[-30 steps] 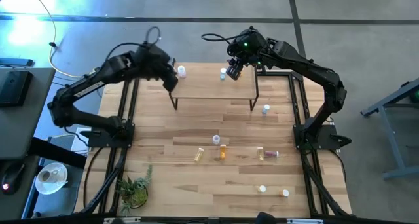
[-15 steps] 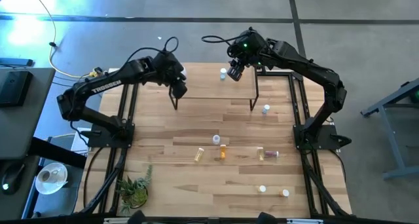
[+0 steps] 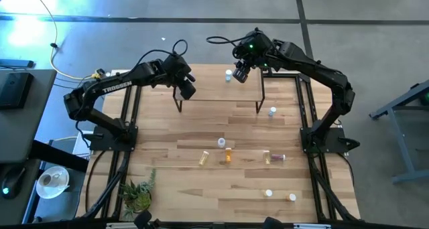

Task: Pick and place medicine bottles onto shelf by color
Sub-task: Put the top transparent pill bottle on the shelf aligned with the other transparent pill bottle

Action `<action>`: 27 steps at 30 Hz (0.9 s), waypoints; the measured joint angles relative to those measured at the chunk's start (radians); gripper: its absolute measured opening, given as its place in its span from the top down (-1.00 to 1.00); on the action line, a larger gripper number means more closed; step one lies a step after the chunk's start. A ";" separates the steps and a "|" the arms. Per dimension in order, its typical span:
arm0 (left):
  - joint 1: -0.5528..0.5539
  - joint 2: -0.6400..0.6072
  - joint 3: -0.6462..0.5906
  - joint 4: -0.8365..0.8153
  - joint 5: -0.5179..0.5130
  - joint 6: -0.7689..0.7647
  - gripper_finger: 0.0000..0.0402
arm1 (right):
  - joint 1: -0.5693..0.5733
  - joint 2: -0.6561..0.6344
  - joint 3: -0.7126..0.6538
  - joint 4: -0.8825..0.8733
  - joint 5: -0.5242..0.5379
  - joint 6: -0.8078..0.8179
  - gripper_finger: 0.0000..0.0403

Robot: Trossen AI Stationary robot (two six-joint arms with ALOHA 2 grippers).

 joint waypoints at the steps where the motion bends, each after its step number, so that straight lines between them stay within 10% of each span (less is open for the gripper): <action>1: 0.000 0.006 0.000 0.004 0.000 0.000 0.30 | 0.000 0.000 0.000 0.000 0.000 0.000 0.14; 27: 0.003 0.009 0.001 -0.021 -0.043 -0.018 0.19 | 0.000 0.000 0.000 0.000 0.000 0.000 0.14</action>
